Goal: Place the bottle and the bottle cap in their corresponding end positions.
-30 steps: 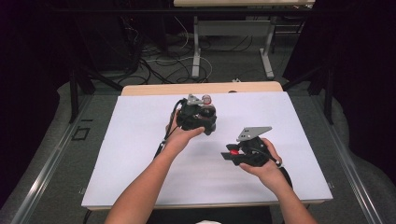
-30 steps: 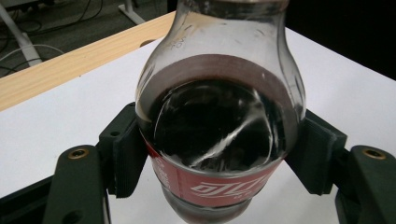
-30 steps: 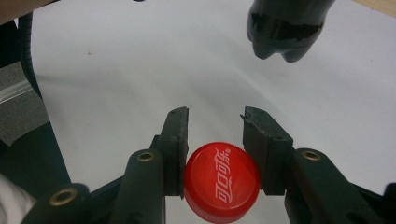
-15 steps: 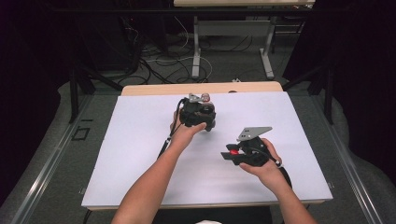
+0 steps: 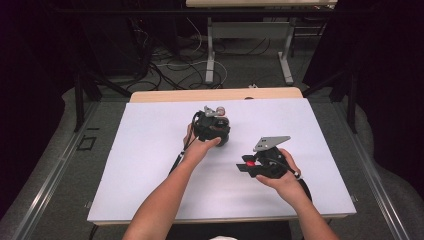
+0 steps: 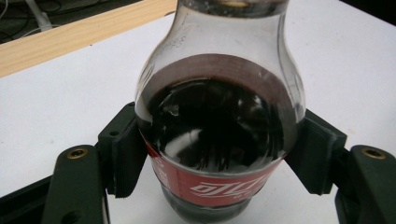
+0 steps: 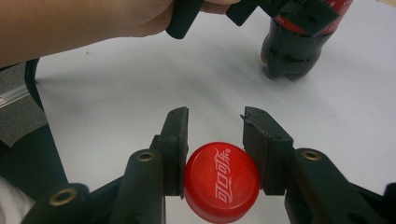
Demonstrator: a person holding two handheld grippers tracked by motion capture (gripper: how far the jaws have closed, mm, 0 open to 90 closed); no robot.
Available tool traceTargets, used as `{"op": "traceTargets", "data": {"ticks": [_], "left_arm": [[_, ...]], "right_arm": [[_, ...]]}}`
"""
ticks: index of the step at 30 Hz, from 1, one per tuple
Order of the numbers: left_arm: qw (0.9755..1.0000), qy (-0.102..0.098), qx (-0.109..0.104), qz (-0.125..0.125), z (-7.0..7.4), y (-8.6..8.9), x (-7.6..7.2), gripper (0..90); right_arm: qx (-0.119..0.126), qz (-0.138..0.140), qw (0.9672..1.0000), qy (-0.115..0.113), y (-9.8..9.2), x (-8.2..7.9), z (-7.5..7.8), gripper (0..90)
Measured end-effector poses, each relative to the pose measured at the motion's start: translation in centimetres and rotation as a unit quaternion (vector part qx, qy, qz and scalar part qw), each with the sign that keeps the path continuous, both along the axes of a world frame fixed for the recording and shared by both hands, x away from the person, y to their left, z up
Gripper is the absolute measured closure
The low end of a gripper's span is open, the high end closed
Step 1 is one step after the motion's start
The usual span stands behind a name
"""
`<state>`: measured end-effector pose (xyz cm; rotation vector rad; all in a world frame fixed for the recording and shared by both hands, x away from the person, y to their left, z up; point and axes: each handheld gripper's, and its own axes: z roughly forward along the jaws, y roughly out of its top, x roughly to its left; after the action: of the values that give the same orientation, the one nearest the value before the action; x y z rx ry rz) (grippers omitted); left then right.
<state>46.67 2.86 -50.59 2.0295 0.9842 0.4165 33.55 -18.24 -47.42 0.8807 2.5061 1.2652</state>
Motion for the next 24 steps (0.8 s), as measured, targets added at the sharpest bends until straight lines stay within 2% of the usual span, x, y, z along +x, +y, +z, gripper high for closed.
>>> {"op": "traceTargets", "data": {"ticks": [2,3,4,8,12,14,15,18,20,24], "left_arm": [[1.0000,0.002,0.002,-0.005,-0.3,-0.1,-0.1,30.0],[1.0000,-0.006,0.003,-0.007,-0.4,0.0,-0.2,29.9],[1.0000,-0.003,-0.001,-0.004,-0.5,0.0,-0.3,29.9],[0.9999,-0.011,-0.005,-0.005,-0.8,0.2,-0.6,29.3],[0.9999,-0.015,0.005,-0.006,-0.8,0.0,-0.9,28.6],[0.9999,-0.010,0.008,-0.007,-0.8,0.1,-0.9,28.2],[0.9999,0.001,0.008,-0.007,-0.9,0.1,-0.9,27.6],[0.9998,0.014,0.006,-0.015,-1.0,0.2,-0.9,19.8],[0.9997,0.018,0.009,-0.017,-0.9,0.3,-1.2,16.2],[0.9994,0.026,0.008,-0.021,-0.8,0.9,-1.8,15.4]], "right_arm": [[0.007,-0.001,1.0000,-0.005,0.0,0.0,-0.1,61.3],[0.001,0.000,1.0000,-0.001,0.0,-0.1,0.0,61.2],[0.000,-0.001,1.0000,0.001,-0.1,-0.1,0.0,61.3],[-0.006,0.005,1.0000,0.005,0.0,-0.1,-0.1,61.3],[-0.005,0.006,0.9999,0.007,0.2,0.0,-0.2,61.3],[-0.005,0.003,1.0000,0.007,0.2,0.0,-0.2,61.3],[-0.005,0.002,1.0000,0.006,0.1,0.0,-0.3,61.3],[-0.004,0.001,1.0000,0.009,0.2,0.1,-0.4,61.3],[-0.006,0.002,0.9999,0.012,0.2,0.1,-0.5,61.3],[-0.011,0.005,0.9998,0.017,0.4,0.3,-0.9,61.3]]}}
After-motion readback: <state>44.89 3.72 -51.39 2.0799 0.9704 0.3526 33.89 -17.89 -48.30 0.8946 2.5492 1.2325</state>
